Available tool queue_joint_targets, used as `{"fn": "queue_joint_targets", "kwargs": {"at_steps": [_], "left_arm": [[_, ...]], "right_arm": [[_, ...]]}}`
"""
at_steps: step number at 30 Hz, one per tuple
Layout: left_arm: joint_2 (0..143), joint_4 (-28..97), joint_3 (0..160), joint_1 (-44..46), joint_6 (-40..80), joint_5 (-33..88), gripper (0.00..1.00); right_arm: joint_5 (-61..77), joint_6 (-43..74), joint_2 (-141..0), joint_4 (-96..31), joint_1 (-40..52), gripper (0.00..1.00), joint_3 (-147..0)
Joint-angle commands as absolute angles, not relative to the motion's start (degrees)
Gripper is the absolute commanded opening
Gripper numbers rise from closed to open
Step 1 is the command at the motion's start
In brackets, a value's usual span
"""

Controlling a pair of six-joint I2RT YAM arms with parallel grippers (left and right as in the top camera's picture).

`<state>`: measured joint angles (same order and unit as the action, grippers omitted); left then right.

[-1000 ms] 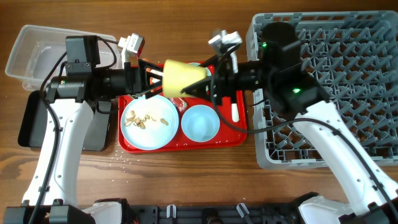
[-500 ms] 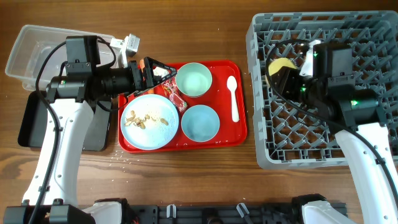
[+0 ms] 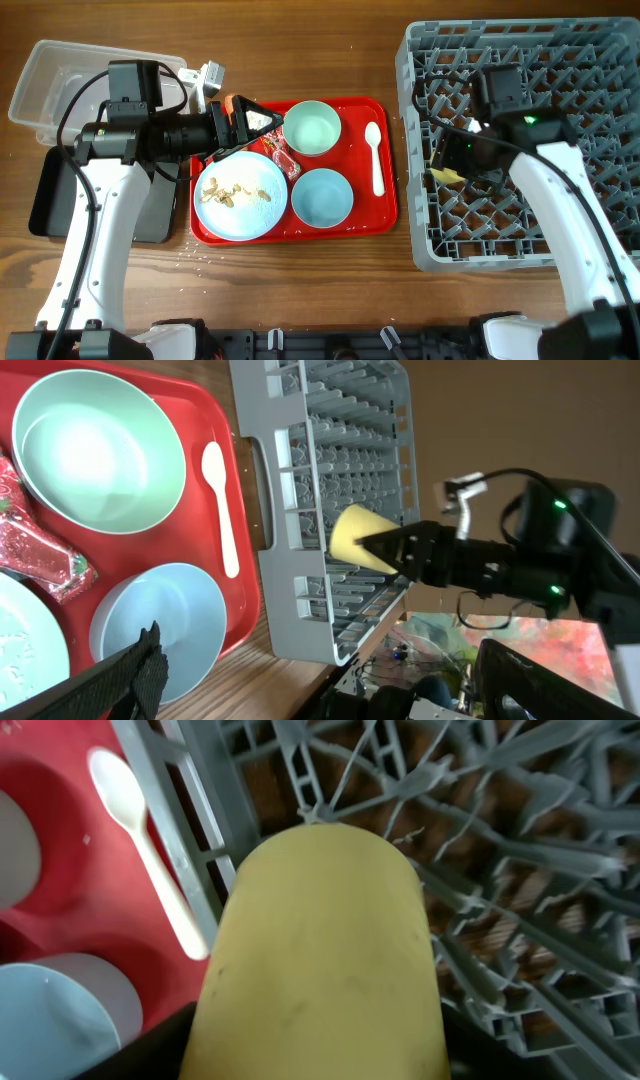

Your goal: Sort waste into correct bins and load items into the dishwasher rack

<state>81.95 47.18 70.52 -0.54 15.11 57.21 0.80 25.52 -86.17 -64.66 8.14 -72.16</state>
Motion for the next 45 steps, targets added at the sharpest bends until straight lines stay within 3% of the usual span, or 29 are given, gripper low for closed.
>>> {"fn": "queue_joint_targets", "kwargs": {"at_steps": [1, 6, 10, 14, 22, 25, 28, 30, 32, 33, 38, 45], "left_arm": [[82.3, 47.7, 71.3, -0.9, 14.3, 56.9, 1.00], [82.3, 48.2, 71.3, -0.9, 14.3, 56.9, 1.00], [82.3, 47.4, 71.3, -0.9, 13.9, 56.9, 1.00], [82.1, 46.3, 71.8, -1.7, 13.3, 53.9, 1.00], [78.4, 68.4, 87.8, -5.4, 18.6, 9.8, 1.00], [75.6, 68.8, 88.2, -5.4, 18.6, 4.6, 1.00], [74.5, 68.8, 88.2, -5.4, 18.5, 3.7, 1.00], [74.7, 68.8, 88.2, -5.4, 18.5, 3.7, 1.00], [75.0, 68.8, 88.2, -5.4, 18.5, 3.7, 1.00], [75.0, 68.8, 88.2, -5.4, 18.5, 3.7, 1.00], [75.0, 67.6, 88.2, -5.4, 18.5, 3.8, 1.00], [75.0, 67.5, 88.2, -5.4, 18.5, 3.8, 1.00]], "right_arm": [[2.9, 27.6, -89.1, -65.8, 8.2, 1.00, -72.3], [3.3, 26.5, -86.2, -65.4, 8.2, 0.98, -73.8], [16.2, 15.6, -80.6, -60.0, 10.3, 0.87, -75.2], [21.3, 15.2, -79.4, -54.3, 16.9, 0.73, -75.1], [11.5, 24.4, -95.5, -54.7, 29.6, 0.61, -74.1], [11.6, 25.2, -102.7, -54.0, 30.6, 0.53, -74.1], [12.8, 25.0, -109.4, -53.5, 30.6, 0.44, -74.1], [13.6, 25.1, -112.4, -53.5, 30.7, 0.20, -74.1], [13.5, 25.1, -112.9, -53.1, 30.7, 0.06, -74.1], [13.5, 25.1, -112.8, -53.0, 30.6, 0.04, -74.2], [2.1, 26.5, -104.4, -56.4, 30.3, 0.04, -75.7], [-35.3, 30.6, -82.0, -56.6, 27.8, 0.04, -76.0]]}}
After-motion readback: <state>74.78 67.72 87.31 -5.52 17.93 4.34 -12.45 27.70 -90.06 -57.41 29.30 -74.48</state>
